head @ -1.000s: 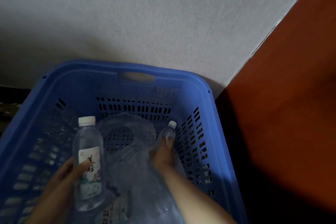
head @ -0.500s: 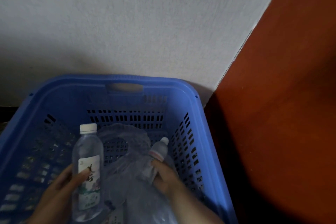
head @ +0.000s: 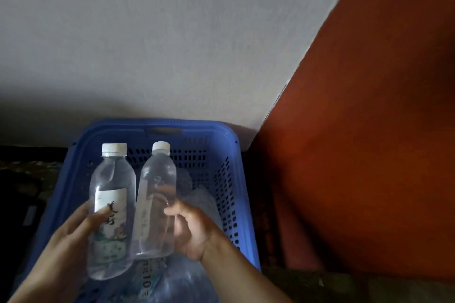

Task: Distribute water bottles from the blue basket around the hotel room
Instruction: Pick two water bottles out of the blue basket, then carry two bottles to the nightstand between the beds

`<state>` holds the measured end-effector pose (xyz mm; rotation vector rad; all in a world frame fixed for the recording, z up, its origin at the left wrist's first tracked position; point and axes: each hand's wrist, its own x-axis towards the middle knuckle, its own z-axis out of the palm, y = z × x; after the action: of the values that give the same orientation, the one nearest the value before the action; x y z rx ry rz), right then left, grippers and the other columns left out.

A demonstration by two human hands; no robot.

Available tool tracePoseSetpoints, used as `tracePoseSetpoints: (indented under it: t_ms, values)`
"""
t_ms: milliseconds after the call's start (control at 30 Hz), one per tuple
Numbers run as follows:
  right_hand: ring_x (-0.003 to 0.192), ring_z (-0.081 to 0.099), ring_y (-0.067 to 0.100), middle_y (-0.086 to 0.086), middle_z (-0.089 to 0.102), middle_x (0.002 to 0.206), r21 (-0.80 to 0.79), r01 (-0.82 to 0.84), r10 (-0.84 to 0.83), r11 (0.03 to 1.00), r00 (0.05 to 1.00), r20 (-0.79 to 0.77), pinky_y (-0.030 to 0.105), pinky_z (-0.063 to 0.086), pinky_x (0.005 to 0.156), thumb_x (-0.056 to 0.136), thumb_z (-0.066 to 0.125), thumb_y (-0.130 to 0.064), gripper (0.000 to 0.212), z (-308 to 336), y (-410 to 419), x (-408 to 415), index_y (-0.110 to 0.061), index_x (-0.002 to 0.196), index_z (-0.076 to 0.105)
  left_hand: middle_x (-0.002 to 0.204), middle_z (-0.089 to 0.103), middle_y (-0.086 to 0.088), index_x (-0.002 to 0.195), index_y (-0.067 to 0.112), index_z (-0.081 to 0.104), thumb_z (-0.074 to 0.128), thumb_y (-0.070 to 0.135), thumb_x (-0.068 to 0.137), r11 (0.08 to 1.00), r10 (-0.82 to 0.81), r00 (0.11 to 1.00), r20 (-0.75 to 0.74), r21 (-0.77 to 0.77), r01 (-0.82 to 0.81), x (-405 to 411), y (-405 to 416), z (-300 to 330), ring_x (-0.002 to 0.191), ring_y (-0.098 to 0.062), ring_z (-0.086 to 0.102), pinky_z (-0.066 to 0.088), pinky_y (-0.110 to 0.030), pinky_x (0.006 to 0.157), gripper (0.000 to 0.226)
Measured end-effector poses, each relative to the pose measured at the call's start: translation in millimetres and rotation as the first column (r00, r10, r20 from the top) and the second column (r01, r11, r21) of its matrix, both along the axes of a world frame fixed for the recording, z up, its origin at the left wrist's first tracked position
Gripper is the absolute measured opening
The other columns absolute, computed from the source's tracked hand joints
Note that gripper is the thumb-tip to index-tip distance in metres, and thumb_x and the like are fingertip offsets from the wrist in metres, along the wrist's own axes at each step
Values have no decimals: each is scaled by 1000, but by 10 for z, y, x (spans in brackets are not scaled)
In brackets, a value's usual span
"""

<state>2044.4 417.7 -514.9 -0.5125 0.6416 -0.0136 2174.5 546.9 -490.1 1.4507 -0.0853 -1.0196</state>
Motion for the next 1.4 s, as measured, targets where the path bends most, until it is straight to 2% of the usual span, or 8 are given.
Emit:
tracePoseSetpoints:
  t_ms: [133,300,467,633,767,933,1200,1400]
  values:
    - [70,70,6,-10,73,73,-57,-57,54,997,997,-53,27,55,68,77,65,-32,31,798,157,-82,-26,106,56,92,74,-18,98,22,72,84,57,33,999,-54,999,-5,8,54,-70,102,742,84,-37,69,51,-57,81,75]
    - [80,62,8,-4,64,89,-280,-134,109,950,989,-104,22,54,65,64,71,-26,48,1800,296,-114,-22,108,51,92,72,-21,98,22,71,60,33,69,995,-98,992,82,-11,100,-121,253,1753,86,-40,67,50,-56,80,33]
    - [91,60,14,4,55,106,-464,-122,114,877,992,-45,21,50,71,45,76,-32,68,2924,482,-22,-25,109,53,102,69,-25,112,15,65,66,41,70,993,-80,991,106,-77,88,-38,422,2814,90,-44,67,55,-53,76,49]
    - [94,61,15,2,59,104,-461,-83,103,884,995,18,29,51,78,49,75,-32,86,3917,649,21,-24,127,40,88,72,-18,105,12,65,53,28,83,991,-17,989,145,-131,36,-44,589,3825,72,-29,71,56,-41,65,30]
    - [88,63,19,4,62,99,-413,-48,70,910,997,37,36,52,73,63,79,-29,68,4504,731,14,-23,119,40,87,73,-12,109,10,63,57,32,76,986,33,982,188,-168,-1,-160,684,4405,74,-26,71,56,-36,62,40]
    - [92,65,22,10,62,112,-467,-77,127,881,989,75,36,55,70,65,75,-37,66,4995,783,-45,-23,120,41,100,70,-20,114,9,62,59,35,75,976,126,970,208,-202,-84,-407,844,4828,85,-31,69,57,-38,66,47]
    - [94,65,24,12,60,115,-600,-190,337,777,931,142,33,55,70,69,67,-40,58,5493,974,-170,-24,118,41,82,73,-6,101,16,65,51,29,92,935,321,908,270,-242,-259,-815,1194,5245,73,-21,72,55,-33,59,21]
    - [104,66,28,11,65,119,-659,-294,484,692,866,122,41,54,85,71,62,-57,67,5572,1325,-195,-22,126,48,92,68,-12,102,17,62,53,32,90,892,444,857,263,-225,-393,-1076,1634,5389,85,-30,66,53,-45,76,21]
